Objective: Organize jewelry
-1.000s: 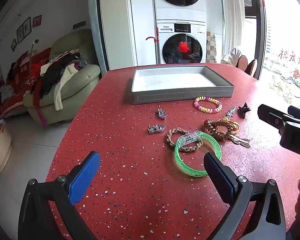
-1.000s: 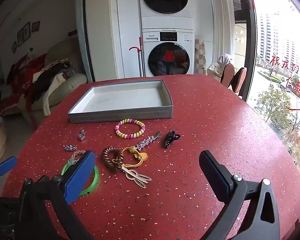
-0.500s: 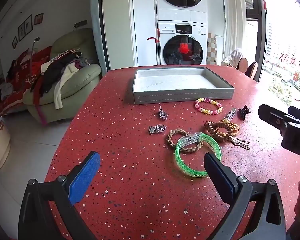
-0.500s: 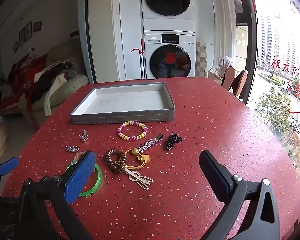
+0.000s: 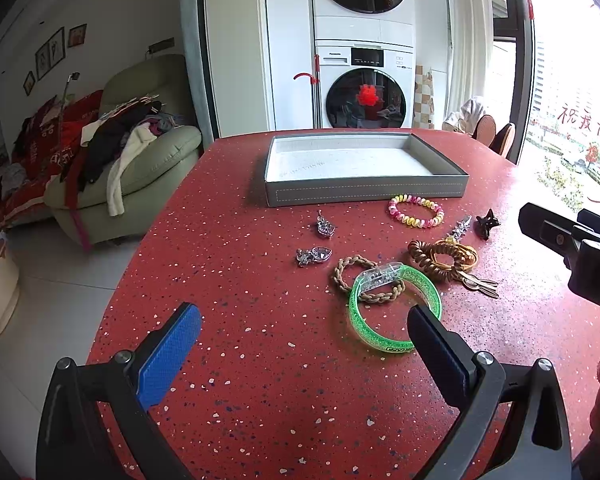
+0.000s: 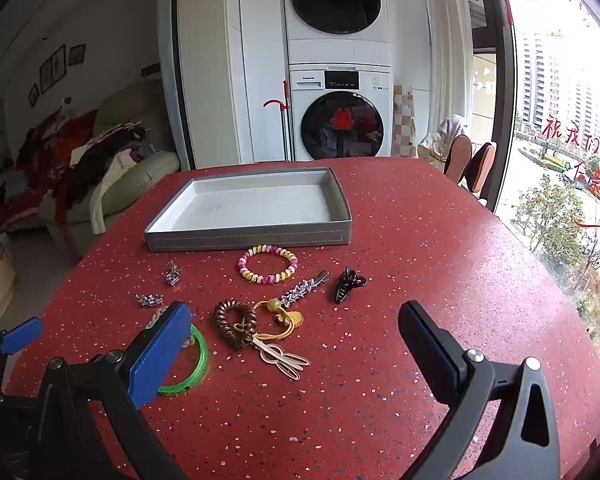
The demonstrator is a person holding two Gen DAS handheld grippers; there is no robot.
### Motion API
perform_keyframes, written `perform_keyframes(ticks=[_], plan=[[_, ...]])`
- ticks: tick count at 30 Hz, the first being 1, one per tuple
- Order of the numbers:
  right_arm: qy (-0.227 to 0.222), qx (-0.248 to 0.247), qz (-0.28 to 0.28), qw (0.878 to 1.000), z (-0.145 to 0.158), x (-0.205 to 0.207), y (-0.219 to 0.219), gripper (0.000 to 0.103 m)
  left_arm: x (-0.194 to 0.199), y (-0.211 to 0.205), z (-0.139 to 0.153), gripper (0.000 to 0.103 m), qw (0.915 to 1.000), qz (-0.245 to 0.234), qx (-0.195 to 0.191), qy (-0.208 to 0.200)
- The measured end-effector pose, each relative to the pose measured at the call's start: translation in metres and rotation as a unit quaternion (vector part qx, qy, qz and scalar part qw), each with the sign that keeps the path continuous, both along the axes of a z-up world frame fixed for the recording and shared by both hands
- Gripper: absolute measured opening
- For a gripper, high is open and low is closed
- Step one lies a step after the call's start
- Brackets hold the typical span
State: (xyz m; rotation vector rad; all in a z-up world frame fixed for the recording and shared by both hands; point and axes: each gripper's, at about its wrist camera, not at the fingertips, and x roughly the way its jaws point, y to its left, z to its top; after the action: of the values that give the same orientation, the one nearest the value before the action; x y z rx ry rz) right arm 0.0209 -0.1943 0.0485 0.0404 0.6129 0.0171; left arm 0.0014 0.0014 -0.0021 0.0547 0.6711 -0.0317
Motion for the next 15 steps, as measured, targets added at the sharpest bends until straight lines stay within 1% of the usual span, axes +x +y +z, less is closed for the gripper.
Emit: perform_keyframes(ticks=[15], plan=[[-0.001,0.002,0.003,1.0,0.0008,-0.0021,0.0009,0.103,-0.0013,0.0014,-0.0025,0.103,1.0,0.002,-0.002,0.002]])
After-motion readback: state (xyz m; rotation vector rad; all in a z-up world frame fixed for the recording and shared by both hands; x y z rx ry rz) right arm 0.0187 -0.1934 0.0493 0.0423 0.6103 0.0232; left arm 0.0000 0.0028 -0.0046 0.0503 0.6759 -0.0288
